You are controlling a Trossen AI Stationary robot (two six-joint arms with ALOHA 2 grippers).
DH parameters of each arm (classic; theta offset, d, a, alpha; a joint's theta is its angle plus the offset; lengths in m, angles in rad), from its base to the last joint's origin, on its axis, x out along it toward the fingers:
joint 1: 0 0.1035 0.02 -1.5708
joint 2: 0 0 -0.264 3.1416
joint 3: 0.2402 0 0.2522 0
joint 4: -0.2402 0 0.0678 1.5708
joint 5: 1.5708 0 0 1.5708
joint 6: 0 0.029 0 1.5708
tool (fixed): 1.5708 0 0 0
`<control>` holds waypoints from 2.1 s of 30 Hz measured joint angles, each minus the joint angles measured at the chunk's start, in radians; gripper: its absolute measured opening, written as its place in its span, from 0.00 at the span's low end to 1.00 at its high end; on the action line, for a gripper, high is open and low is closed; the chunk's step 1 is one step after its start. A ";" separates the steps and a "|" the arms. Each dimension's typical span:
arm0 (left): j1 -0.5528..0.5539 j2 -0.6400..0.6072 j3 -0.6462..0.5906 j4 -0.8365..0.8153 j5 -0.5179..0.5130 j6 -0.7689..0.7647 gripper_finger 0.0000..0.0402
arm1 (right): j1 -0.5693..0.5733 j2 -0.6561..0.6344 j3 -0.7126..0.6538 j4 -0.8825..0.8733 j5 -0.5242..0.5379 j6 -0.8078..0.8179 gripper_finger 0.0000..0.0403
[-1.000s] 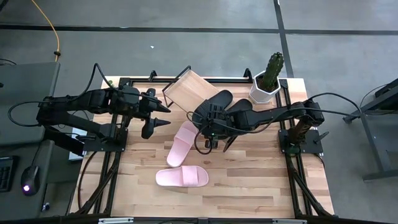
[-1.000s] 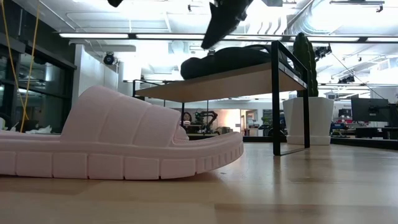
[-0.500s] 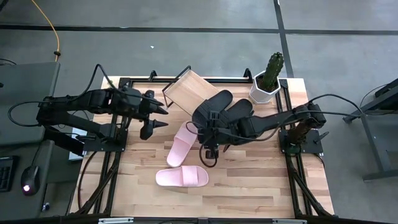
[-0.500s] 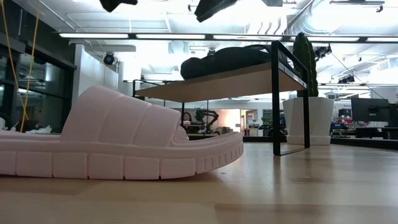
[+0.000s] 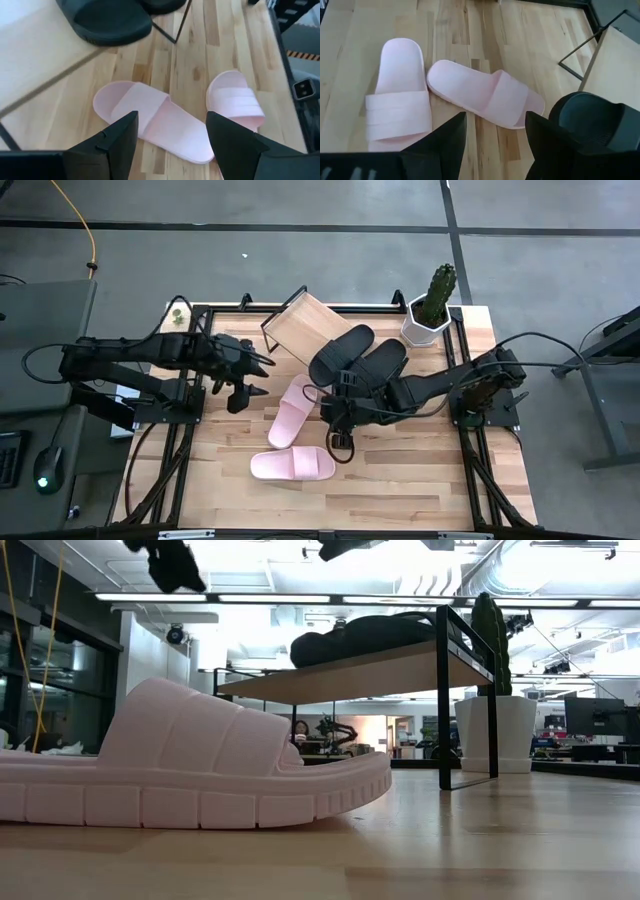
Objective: Pick and place slides into the shelf
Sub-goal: Put the top pink slipper on the shelf
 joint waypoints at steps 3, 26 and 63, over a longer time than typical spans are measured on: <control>0.000 0.001 -0.052 0.062 0.000 0.003 0.55 | 0.005 0.000 0.000 0.008 0.015 -0.004 0.48; -0.351 0.053 -0.255 0.390 -0.473 0.212 0.55 | 0.023 0.074 -0.001 -0.034 0.014 -0.061 0.48; -0.418 0.458 -0.254 0.494 -0.719 0.401 0.55 | 0.023 0.071 -0.001 -0.032 0.015 -0.054 0.48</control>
